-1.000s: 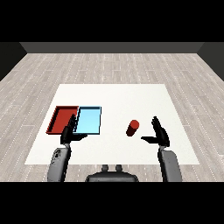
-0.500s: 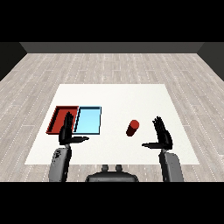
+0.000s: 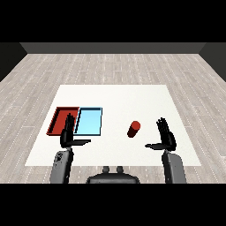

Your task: Pick the red can and put it in the red box

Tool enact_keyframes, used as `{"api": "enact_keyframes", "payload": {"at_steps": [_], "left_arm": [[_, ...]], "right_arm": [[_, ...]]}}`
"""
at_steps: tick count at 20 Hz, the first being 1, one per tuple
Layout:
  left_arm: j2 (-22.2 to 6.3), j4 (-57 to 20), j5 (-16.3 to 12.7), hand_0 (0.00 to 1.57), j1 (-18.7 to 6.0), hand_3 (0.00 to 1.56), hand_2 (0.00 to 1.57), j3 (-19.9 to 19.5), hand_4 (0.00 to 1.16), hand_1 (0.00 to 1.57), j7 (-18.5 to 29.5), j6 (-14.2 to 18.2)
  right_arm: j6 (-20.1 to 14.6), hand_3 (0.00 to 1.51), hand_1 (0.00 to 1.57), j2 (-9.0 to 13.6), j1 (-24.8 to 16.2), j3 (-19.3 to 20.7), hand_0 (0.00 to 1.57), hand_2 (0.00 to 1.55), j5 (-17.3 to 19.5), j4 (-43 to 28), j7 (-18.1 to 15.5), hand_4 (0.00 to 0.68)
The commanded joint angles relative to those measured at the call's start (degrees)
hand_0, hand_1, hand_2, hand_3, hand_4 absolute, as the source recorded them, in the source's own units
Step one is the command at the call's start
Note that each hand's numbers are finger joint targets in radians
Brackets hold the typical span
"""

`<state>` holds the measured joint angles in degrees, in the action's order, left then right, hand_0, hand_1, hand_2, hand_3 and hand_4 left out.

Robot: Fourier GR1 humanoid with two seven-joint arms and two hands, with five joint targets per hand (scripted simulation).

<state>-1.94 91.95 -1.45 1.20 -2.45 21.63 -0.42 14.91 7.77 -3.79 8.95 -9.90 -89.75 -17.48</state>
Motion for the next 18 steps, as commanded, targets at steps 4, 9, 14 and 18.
{"api": "enact_keyframes", "payload": {"at_steps": [4, 9, 14, 18], "left_arm": [[-0.5, -0.3, 0.0, 0.0, 1.0, 0.0, 0.0, -0.3, 0.0, 0.0, 1.0, -0.9], [0.1, -0.9, 1.1, 0.0, -0.3, 0.0, 0.0, -0.4, 0.0, 0.0, 1.2, 0.9], [-1.3, -0.6, -1.2, 0.0, 1.0, 0.0, 0.0, -1.7, 0.0, 0.0, 1.5, -1.8], [0.7, -5.6, 0.1, 0.0, -4.0, 0.0, 0.0, -1.1, 0.0, 0.0, 1.8, 0.7]], "right_arm": [[1.8, 0.0, 0.0, 0.8, 4.9, 2.5, 0.0, 0.0, -0.8, 9.3, -3.4, 0.0], [-0.4, 0.0, 0.0, -1.0, 2.5, -0.1, 0.0, 0.0, 2.3, 6.2, -2.3, 0.0], [0.3, 0.0, 0.0, -1.5, 9.5, 0.5, 0.0, 0.0, 0.1, 13.6, -3.0, 0.0], [-2.4, 0.0, 0.0, -3.5, 11.5, 0.1, 0.0, 0.0, -0.8, 14.0, 0.0, 0.0]]}}
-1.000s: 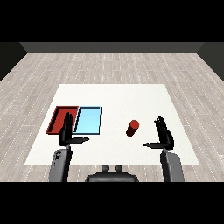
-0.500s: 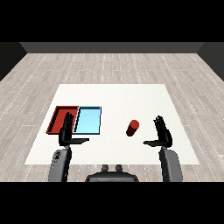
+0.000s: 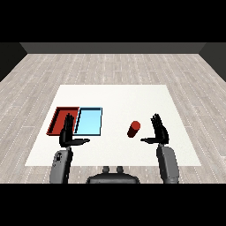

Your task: Pick the red can and put it in the red box

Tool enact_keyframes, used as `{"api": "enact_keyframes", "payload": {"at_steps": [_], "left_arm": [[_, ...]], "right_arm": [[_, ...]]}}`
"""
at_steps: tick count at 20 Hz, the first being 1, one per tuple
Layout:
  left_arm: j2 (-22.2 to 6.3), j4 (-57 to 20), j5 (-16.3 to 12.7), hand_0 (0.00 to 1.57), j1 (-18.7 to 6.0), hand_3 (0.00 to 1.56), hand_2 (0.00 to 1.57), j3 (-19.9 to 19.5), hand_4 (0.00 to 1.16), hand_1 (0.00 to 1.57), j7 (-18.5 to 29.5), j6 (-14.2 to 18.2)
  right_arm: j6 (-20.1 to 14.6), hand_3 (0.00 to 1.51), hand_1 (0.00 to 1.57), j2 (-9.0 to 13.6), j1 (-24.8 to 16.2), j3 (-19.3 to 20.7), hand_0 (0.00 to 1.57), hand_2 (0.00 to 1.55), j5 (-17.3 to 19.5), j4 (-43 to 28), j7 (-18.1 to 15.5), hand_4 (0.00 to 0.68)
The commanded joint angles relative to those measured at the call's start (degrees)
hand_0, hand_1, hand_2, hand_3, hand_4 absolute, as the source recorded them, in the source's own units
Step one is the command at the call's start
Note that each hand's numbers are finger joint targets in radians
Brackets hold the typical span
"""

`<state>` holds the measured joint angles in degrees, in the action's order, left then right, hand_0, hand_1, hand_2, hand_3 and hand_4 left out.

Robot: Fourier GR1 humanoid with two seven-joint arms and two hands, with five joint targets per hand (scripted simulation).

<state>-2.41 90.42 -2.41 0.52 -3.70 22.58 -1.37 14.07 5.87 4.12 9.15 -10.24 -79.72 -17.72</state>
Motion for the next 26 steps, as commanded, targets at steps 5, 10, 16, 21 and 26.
{"api": "enact_keyframes", "payload": {"at_steps": [5, 10, 16, 21, 26], "left_arm": [[0.7, 4.5, -0.9, 0.0, 0.0, 0.0, 0.0, 1.3, 0.0, 0.0, -5.3, 0.5], [0.2, 0.1, -2.6, 0.0, 2.1, 0.0, 0.0, 0.0, 0.0, 0.0, 0.7, -2.5], [-0.7, -2.4, -2.2, 0.0, -3.7, 0.0, 0.0, -1.8, 0.0, 0.0, -0.8, -0.5], [0.7, 2.1, -2.4, 0.0, 3.8, 0.0, 0.0, 0.4, 0.0, 0.0, 0.3, -2.2], [0.1, 2.2, -2.7, 0.0, 2.0, 0.0, 0.0, -0.8, 0.0, 0.0, 0.4, -1.5]], "right_arm": [[-2.4, 0.0, 0.0, -3.2, 2.3, -2.2, 0.0, 0.0, 1.1, 6.1, -2.0, 0.0], [-1.9, 0.0, 0.0, -3.3, 4.0, -2.2, 0.0, 0.0, 0.9, 11.4, -5.2, 0.0], [-2.8, 0.0, 0.0, -3.7, 6.8, -2.5, 0.0, 0.0, 0.5, 15.5, -6.0, 0.0], [-4.5, 0.0, 0.0, -5.2, 5.3, -3.9, 0.0, 0.0, -0.8, 12.6, -4.9, 0.0], [-2.2, 0.0, 0.0, -2.9, 9.9, -2.0, 0.0, 0.0, -0.4, 24.0, -10.7, 0.0]]}}
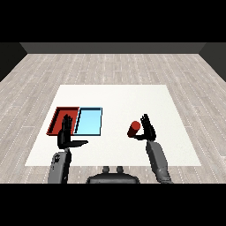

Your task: Pick the red can and put it in the red box

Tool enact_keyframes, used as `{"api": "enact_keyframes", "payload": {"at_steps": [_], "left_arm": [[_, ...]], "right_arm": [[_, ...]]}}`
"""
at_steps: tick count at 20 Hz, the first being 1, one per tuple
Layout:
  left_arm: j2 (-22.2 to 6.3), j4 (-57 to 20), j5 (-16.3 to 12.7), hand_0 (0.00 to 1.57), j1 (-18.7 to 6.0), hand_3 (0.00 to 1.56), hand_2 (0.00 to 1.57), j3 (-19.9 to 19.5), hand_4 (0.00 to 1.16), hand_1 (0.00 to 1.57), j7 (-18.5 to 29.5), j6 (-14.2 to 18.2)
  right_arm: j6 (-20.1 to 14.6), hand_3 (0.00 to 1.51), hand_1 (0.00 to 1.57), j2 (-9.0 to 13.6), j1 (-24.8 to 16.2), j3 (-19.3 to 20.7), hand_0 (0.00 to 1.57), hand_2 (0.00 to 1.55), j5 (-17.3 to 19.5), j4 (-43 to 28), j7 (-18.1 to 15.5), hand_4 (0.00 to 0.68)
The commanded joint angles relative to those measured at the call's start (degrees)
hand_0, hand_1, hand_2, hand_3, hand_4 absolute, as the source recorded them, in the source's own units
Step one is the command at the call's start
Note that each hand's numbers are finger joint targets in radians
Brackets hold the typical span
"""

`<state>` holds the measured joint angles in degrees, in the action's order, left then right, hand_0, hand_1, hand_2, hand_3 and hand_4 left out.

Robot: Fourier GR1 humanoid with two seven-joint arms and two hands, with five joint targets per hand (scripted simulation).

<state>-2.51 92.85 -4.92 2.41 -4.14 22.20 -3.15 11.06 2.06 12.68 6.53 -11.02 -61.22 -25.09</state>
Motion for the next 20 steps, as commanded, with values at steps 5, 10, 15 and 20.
{"api": "enact_keyframes", "payload": {"at_steps": [5, 10, 15, 20], "left_arm": [[1.0, 1.2, 1.5, 0.0, -1.1, 0.0, 0.0, 0.8, 0.0, 0.0, -0.6, 2.4], [2.0, -2.9, 3.6, 0.0, 0.5, 0.0, 0.0, 1.9, 0.0, 0.0, 4.4, 2.3], [-0.6, -0.3, 0.1, 0.0, -1.0, 0.0, 0.0, -0.8, 0.0, 0.0, 0.0, 0.5], [0.5, 1.4, 0.5, 0.0, -0.4, 0.0, 0.0, 0.5, 0.0, 0.0, -1.9, 1.4]], "right_arm": [[-2.0, 0.0, 0.0, -1.4, 4.1, -0.3, 0.0, 0.0, -0.4, 5.1, -0.9, 0.0], [-2.6, 0.0, 0.0, -1.6, 5.6, -0.7, 0.0, 0.0, -0.2, 6.5, -1.1, 0.0], [-4.8, 0.0, 0.0, -2.0, 4.9, -4.3, 0.0, 0.0, -0.3, 8.2, -4.0, 0.0], [-2.2, 0.0, 0.0, 0.7, 9.3, 0.6, 0.0, 0.0, -2.1, 10.4, -0.4, 0.0]]}}
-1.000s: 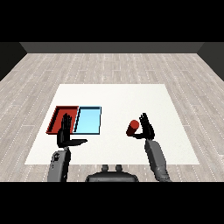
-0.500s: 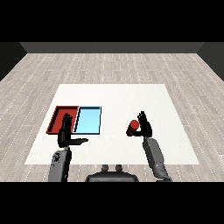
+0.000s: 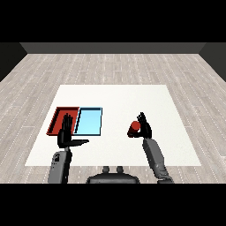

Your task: Pick the red can and put it in the red box

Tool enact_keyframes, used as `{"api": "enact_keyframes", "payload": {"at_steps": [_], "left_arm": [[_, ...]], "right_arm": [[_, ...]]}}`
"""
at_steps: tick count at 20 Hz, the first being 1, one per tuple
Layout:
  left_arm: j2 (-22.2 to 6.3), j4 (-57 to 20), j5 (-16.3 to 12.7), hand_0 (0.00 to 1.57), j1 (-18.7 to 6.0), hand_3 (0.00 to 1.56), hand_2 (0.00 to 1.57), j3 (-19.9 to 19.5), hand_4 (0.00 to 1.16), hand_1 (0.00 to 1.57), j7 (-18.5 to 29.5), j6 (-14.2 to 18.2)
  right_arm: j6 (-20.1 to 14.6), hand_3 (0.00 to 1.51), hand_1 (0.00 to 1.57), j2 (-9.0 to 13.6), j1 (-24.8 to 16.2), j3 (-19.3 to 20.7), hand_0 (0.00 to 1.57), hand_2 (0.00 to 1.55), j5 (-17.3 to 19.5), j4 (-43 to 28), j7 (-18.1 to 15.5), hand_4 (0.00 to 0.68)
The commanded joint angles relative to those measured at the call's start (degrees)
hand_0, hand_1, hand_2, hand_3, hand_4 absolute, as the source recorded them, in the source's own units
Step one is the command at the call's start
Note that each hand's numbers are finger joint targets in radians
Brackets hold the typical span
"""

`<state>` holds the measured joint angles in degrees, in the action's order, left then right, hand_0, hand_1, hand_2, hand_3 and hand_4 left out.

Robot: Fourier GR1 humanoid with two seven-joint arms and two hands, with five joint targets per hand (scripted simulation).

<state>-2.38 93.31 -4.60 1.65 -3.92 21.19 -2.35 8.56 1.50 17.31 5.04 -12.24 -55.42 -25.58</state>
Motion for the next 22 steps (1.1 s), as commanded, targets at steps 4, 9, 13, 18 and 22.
{"api": "enact_keyframes", "payload": {"at_steps": [4, 9, 13, 18, 22], "left_arm": [[-1.9, -1.0, -1.2, 0.0, -1.2, 0.0, 0.0, -2.1, 0.0, 0.0, -0.3, -1.1], [0.6, -0.4, 1.9, 0.0, -2.5, 0.0, 0.0, 0.9, 0.0, 0.0, -1.2, 2.3], [1.3, -7.1, 2.2, 0.0, -5.3, 0.0, 0.0, 0.4, 0.0, 0.0, 3.3, 2.2], [0.1, -0.3, -0.6, 0.0, 2.9, 0.0, 0.0, -0.3, 0.0, 0.0, 2.9, -1.1], [-1.2, 1.0, -0.9, 0.0, 0.2, 0.0, 0.0, -1.4, 0.0, 0.0, 0.5, -0.4]], "right_arm": [[0.0, 0.0, 0.0, 0.9, 5.0, 1.5, 0.0, 0.0, -1.0, 4.2, 1.5, 0.0], [-1.9, 0.0, 0.0, -0.4, 6.0, 0.6, 0.0, 0.0, 1.3, 8.4, -2.8, 0.0], [-3.8, 0.0, 0.0, -1.5, 8.4, -1.3, 0.0, 0.0, -0.3, 12.9, -4.3, 0.0], [-1.1, 0.0, 0.0, 1.5, 7.6, 0.7, 0.0, 0.0, 0.2, 9.8, -1.2, 0.0], [-3.8, 0.8, 0.81, -1.0, 5.3, 0.0, 0.81, 0.92, 0.7, 10.8, -2.9, 0.0]]}}
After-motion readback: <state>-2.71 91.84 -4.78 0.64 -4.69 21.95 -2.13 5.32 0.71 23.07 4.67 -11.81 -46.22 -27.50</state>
